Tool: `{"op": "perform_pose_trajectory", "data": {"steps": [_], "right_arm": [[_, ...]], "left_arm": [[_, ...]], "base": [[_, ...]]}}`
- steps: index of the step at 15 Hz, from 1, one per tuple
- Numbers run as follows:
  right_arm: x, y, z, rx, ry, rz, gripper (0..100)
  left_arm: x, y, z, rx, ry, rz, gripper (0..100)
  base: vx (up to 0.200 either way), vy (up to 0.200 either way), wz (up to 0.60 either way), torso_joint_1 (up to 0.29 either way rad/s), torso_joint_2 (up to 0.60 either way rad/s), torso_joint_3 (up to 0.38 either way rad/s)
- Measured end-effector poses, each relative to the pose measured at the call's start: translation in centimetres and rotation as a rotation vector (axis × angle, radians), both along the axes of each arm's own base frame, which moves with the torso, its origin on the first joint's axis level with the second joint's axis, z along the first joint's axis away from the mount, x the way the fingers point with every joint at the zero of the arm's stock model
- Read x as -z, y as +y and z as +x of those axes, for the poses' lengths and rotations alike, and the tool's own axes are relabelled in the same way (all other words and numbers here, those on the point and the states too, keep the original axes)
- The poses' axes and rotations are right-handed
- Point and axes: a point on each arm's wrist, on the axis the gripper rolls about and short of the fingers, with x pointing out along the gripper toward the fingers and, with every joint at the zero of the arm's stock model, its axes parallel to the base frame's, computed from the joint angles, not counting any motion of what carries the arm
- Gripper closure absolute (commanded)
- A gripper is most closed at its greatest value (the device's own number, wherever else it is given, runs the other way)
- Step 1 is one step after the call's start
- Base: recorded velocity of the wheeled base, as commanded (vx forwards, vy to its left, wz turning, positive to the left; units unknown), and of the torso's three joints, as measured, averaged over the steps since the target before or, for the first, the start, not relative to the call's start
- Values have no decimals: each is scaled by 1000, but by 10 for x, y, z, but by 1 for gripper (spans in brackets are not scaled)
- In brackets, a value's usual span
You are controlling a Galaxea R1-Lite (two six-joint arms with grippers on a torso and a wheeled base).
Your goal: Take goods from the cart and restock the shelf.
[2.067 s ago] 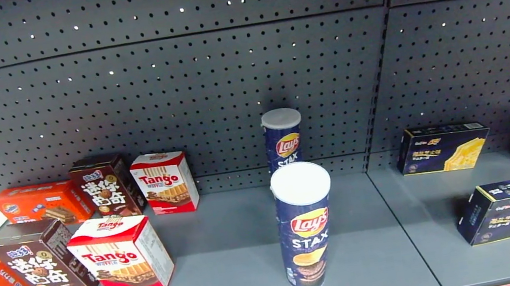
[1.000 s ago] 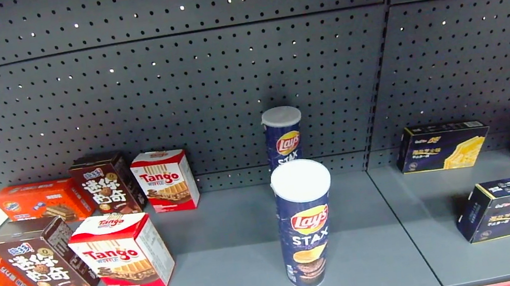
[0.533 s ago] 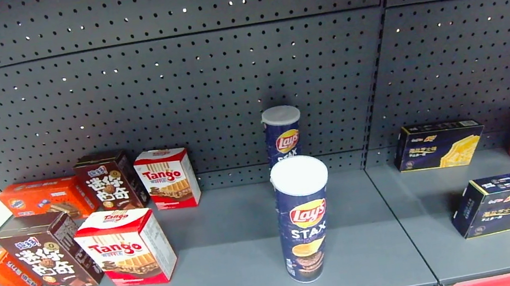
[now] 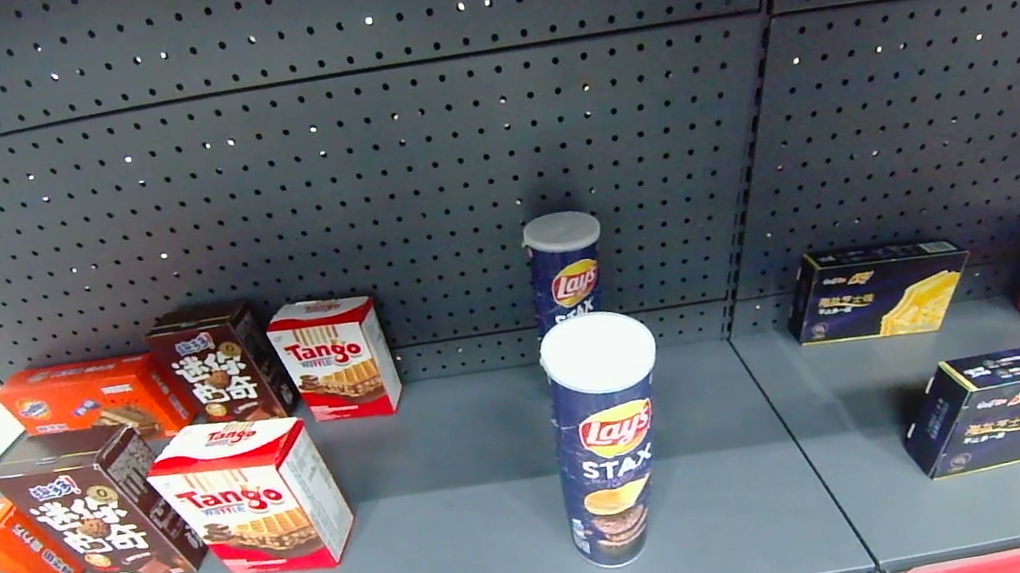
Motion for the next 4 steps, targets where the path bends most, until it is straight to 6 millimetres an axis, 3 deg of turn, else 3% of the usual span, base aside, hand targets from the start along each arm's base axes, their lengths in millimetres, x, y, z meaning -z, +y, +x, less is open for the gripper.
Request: {"op": "perform_pose_trajectory", "data": {"steps": [4], "right_arm": [[0,0,0,-1,0,0,0]], "left_arm": [[0,0,0,0,0,0,0]], "base": [[0,0,0,0,0,0]]}}
